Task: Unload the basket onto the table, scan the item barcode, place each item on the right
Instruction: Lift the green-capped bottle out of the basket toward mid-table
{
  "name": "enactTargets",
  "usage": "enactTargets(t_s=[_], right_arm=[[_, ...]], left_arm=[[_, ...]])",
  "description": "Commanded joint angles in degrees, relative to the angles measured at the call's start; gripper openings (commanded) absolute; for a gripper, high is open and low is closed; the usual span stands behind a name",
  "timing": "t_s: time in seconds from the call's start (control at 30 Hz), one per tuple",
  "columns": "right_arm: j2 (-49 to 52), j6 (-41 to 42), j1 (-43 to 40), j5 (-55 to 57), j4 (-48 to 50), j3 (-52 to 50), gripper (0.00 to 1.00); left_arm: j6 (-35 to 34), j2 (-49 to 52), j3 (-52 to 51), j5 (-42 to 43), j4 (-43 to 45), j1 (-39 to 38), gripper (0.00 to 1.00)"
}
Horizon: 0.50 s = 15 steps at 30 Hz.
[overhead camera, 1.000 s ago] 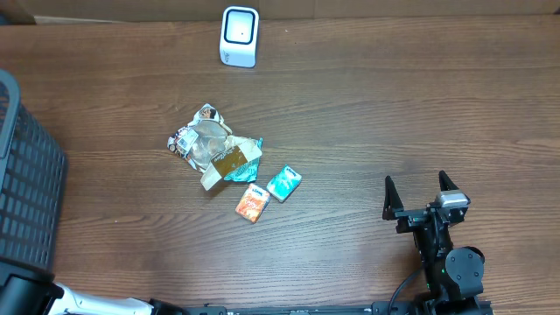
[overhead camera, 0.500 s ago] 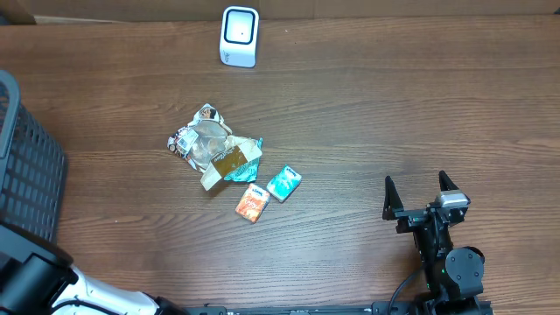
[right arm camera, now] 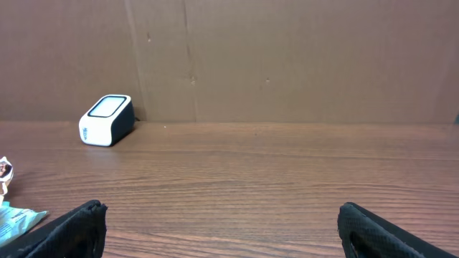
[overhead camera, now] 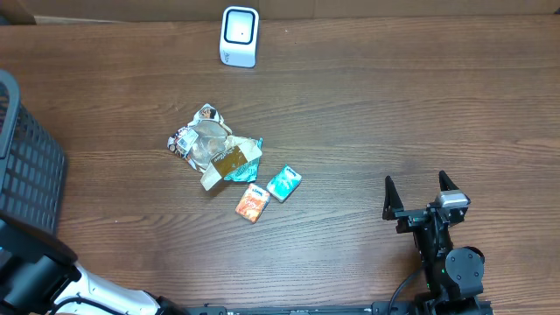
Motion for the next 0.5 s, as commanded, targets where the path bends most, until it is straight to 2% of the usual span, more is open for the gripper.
enactTargets(t_s=[0.0,0.1,0.17,0.2,0.27,0.47], right_arm=[[-0.5,-0.3,0.3,0.2,0.2,-0.6,1.00],[-0.5,-0.3,0.3,0.2,0.2,-0.6,1.00],[-0.5,-0.3,0.3,0.2,0.2,-0.6,1.00],[-0.5,-0.3,0.3,0.2,0.2,-0.6,1.00],[-0.5,-0.3,0.3,0.2,0.2,-0.6,1.00],[-0.5,-0.3,0.3,0.2,0.2,-0.6,1.00]], left_arm=[[-1.4,-5.7,9.4,4.8,-1.9,0.0,0.54],[-2.9,-9.9,15.4,14.6,-3.0,-0.1,0.52],[-4.1,-12.8,17.1,20.5,-3.1,-0.1,0.52],[-4.2,-15.7,17.7,26.6,-3.1,-0.2,0.53],[-4.2,-18.9,17.7,31.8,-3.5,-0.5,0.53],[-3.7,-26.9,17.7,39.8,-9.1,-5.2,0.53]])
